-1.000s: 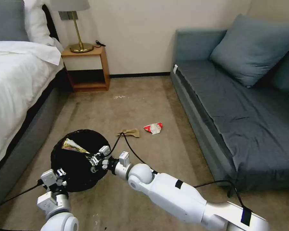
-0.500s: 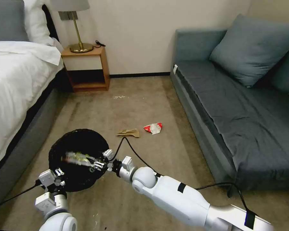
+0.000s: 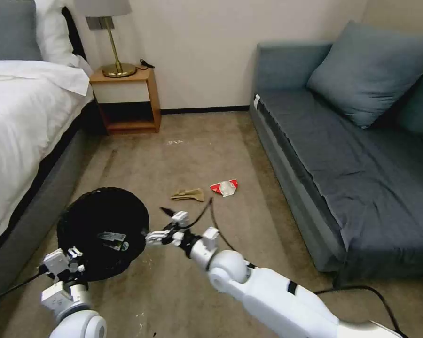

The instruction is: Pick up the trash bin, then pick up the garbage on the floor and place it into the trash bin.

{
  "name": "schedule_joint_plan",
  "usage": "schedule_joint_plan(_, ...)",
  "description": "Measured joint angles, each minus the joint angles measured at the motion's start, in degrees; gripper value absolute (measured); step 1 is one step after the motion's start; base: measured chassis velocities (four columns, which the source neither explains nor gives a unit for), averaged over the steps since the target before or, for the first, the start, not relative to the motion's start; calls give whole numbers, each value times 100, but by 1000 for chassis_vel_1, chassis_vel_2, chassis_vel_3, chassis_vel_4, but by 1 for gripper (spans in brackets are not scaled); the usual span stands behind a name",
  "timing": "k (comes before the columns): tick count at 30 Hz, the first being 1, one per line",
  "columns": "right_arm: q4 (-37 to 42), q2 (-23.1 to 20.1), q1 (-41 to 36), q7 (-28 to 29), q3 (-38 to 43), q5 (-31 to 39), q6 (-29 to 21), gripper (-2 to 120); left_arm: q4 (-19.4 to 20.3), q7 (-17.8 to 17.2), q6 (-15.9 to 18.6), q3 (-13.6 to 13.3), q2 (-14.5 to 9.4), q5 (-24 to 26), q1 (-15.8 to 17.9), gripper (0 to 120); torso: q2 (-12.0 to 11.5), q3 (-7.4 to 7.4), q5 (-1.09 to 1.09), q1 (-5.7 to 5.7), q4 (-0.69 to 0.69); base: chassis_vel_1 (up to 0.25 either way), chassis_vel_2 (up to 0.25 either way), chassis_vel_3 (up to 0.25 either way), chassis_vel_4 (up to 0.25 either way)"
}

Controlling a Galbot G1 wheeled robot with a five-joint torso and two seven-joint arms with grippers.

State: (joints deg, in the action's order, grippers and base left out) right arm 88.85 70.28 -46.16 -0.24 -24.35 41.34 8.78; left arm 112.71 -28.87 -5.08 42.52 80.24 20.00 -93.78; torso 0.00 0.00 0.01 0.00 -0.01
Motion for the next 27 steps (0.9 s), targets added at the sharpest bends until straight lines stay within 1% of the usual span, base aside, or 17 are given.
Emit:
schedule_joint_plan(1, -58, -45, -102, 139, 211, -70, -54, 100, -6, -32, -12, 21, -22, 12, -3, 4, 0, 0, 0, 0, 0, 0, 0, 0, 0)
schedule_joint_plan(3, -113, -66, -143, 200, 294, -122, -89, 100, -10, -45, -19, 34, -33, 15, -3, 4, 0, 0, 0, 0, 0, 0, 0, 0, 0)
schedule_joint_plan(5, -466, -104, -254, 431, 671, -487, -207, 100, -25, -82, -52, 77, -79, 17, -9, 4, 0, 0, 0, 0, 0, 0, 0, 0, 0)
schedule_joint_plan(7, -521, -105, -266, 468, 715, -538, -221, 100, -27, -86, -57, 83, -83, 17, -10, 4, 0, 0, -1, 0, 0, 0, 0, 0, 0)
schedule_joint_plan(9, -788, -98, -359, 761, 952, -779, -371, 100, -35, -104, -102, 100, -105, 5, -42, 4, 0, 0, 0, 0, 0, 0, 0, 0, 0)
schedule_joint_plan(10, -788, -98, -359, 761, 952, -779, -371, 100, -35, -104, -102, 100, -105, 5, -42, 4, 0, 0, 0, 0, 0, 0, 0, 0, 0)
schedule_joint_plan(12, -885, -85, -447, 943, 1116, -856, -457, 100, -58, -106, -144, 100, -109, -43, -76, 4, 0, 0, 0, 0, 0, 0, 0, 0, 0)
schedule_joint_plan(19, -1101, -72, -485, 978, 1355, -1005, -457, 100, -130, -110, -224, 98, -118, -146, -129, 4, 0, 0, -1, 0, 0, 0, 0, 0, 0)
schedule_joint_plan(27, -1263, -76, -573, 727, 1499, -1063, -234, 100, -205, -115, -305, 90, -109, -244, -154, 4, 0, 0, -1, 0, 1, 0, 0, 0, 0)
